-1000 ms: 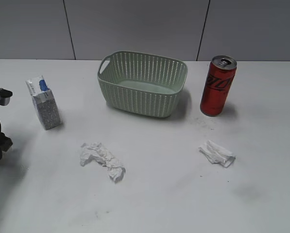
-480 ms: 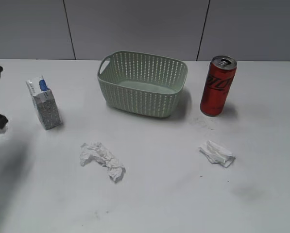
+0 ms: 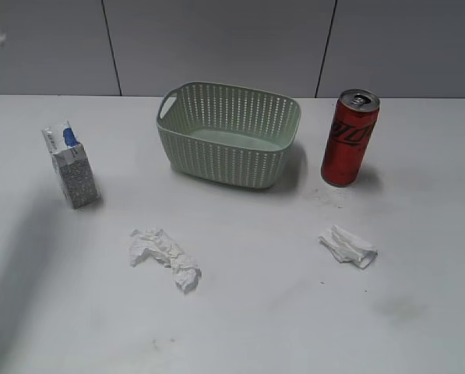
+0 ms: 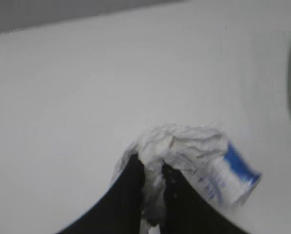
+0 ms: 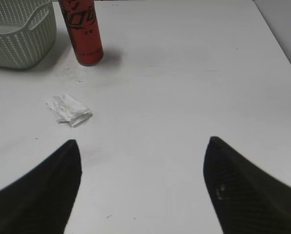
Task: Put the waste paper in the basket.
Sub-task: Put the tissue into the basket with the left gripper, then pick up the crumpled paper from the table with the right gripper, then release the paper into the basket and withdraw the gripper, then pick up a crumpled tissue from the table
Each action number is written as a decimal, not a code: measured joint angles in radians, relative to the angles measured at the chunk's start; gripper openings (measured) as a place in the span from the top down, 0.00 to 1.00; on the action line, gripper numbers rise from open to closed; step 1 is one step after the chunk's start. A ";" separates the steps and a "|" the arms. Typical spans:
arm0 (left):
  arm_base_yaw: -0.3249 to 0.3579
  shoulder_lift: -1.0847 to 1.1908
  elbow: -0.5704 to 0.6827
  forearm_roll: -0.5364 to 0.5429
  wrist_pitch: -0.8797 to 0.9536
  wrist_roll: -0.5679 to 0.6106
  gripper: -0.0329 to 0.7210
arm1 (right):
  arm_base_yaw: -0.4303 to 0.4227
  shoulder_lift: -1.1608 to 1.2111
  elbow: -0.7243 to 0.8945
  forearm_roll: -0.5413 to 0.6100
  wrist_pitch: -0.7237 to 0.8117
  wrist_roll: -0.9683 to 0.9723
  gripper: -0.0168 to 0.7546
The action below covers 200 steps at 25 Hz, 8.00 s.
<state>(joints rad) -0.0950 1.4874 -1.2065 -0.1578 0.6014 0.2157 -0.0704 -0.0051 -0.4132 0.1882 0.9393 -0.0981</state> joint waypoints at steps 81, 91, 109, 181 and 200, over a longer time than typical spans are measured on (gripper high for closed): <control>0.026 -0.411 0.072 0.047 0.546 0.000 0.17 | 0.000 0.628 -0.176 0.220 -0.201 -0.159 0.22; 0.039 -0.831 0.369 0.058 0.442 0.000 0.17 | 0.028 1.063 -0.317 0.276 -0.206 -0.303 0.22; 0.039 -1.484 0.643 0.013 0.437 -0.116 0.17 | 0.489 1.632 -0.420 0.075 -0.456 -0.172 0.22; 0.039 -1.493 0.701 0.006 0.425 -0.125 0.17 | 0.610 2.077 -1.001 0.208 -0.889 -0.464 0.18; 0.039 -1.493 0.700 0.006 0.421 -0.125 0.17 | 0.614 2.064 -1.587 -0.047 0.239 -0.146 0.32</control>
<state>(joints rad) -0.0560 -0.0055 -0.5063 -0.1514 1.0224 0.0907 0.5440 2.0593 -2.0007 0.1416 1.1780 -0.2439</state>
